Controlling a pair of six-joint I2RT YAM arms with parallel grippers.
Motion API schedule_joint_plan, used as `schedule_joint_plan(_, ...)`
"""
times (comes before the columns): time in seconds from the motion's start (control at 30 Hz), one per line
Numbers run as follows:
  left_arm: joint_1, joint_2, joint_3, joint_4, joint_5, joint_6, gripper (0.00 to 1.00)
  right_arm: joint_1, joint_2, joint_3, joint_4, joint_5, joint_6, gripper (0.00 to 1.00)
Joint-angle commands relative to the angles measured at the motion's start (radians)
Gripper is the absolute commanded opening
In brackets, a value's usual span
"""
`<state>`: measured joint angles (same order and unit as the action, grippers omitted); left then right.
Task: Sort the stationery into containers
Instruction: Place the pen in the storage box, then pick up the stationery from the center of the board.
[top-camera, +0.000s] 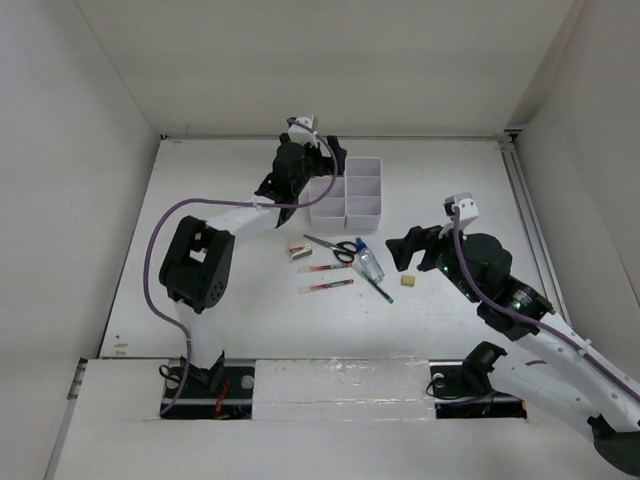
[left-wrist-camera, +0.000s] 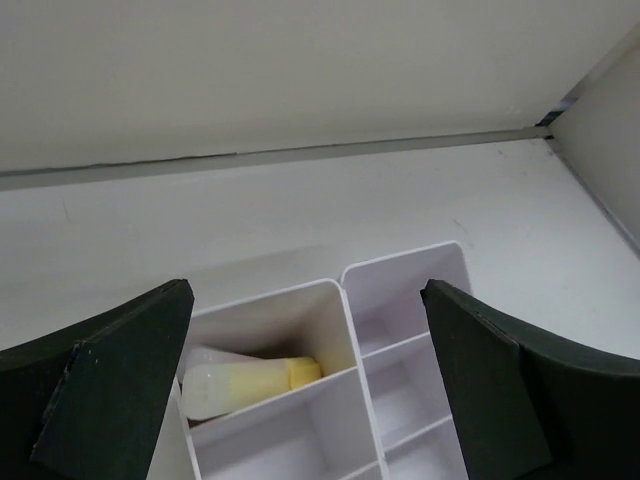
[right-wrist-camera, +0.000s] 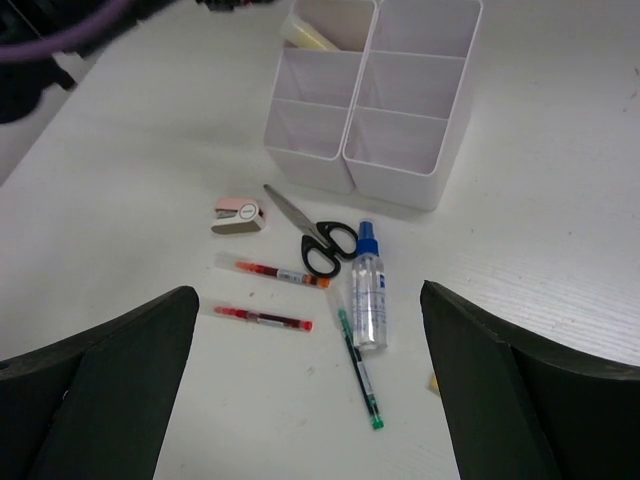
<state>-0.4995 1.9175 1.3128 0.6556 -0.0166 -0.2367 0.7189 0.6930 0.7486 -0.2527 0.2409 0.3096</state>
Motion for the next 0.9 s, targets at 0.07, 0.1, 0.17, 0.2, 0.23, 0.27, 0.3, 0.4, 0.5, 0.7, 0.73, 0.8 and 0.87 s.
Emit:
schedule_joint_plan(0.07,0.006,-0.208,0.066,-0.107,-0.038,-0.084,1.00,-0.007,0.080,0.012,0.047,-0.098,-0.043,0.99)
schedule_joint_plan(0.1,0.006,-0.241,0.084,-0.164,-0.061,-0.098,1.00,-0.007,0.092,0.012,0.047,-0.132,-0.043,0.99)
schedule_joint_plan(0.17,0.006,-0.276,0.111,-0.310,-0.112,-0.143,1.00,-0.007,0.126,0.012,0.058,-0.161,-0.055,0.99)
schedule_joint_plan(0.2,0.006,-0.319,0.121,-0.354,-0.124,-0.159,1.00,-0.007,0.137,0.012,0.076,-0.170,-0.055,0.99)
schedule_joint_plan(0.23,0.006,-0.343,0.112,-0.426,-0.134,-0.176,1.00,-0.007,0.146,0.003,0.076,-0.181,-0.055,0.99)
schedule_joint_plan(0.27,0.006,-0.366,0.112,-0.460,-0.146,-0.196,1.00,-0.007,0.166,0.003,0.088,-0.181,-0.055,0.99)
schedule_joint_plan(0.3,0.006,-0.391,0.096,-0.493,-0.172,-0.232,1.00,-0.007,0.178,0.003,0.089,-0.164,-0.055,0.99)
schedule_joint_plan(0.4,0.015,-0.481,0.062,-0.646,-0.213,-0.306,1.00,-0.007,0.239,-0.006,0.089,-0.085,-0.015,0.99)
schedule_joint_plan(0.5,0.026,-0.567,0.011,-0.773,-0.224,-0.389,1.00,-0.018,0.348,0.043,0.037,-0.038,-0.006,0.99)
schedule_joint_plan(0.7,0.026,-0.793,-0.223,-0.832,-0.152,-0.464,1.00,-0.058,0.561,0.086,0.015,-0.077,-0.006,0.87)
schedule_joint_plan(0.73,0.026,-0.822,-0.256,-0.832,-0.152,-0.454,1.00,-0.067,0.585,0.095,0.015,-0.077,-0.006,0.87)
schedule_joint_plan(0.8,0.026,-0.891,-0.299,-0.823,-0.143,-0.426,1.00,-0.067,0.631,0.107,0.033,-0.086,-0.006,0.84)
schedule_joint_plan(0.87,0.026,-0.914,-0.310,-0.864,-0.183,-0.406,1.00,-0.076,0.692,0.121,0.042,-0.095,-0.015,0.83)
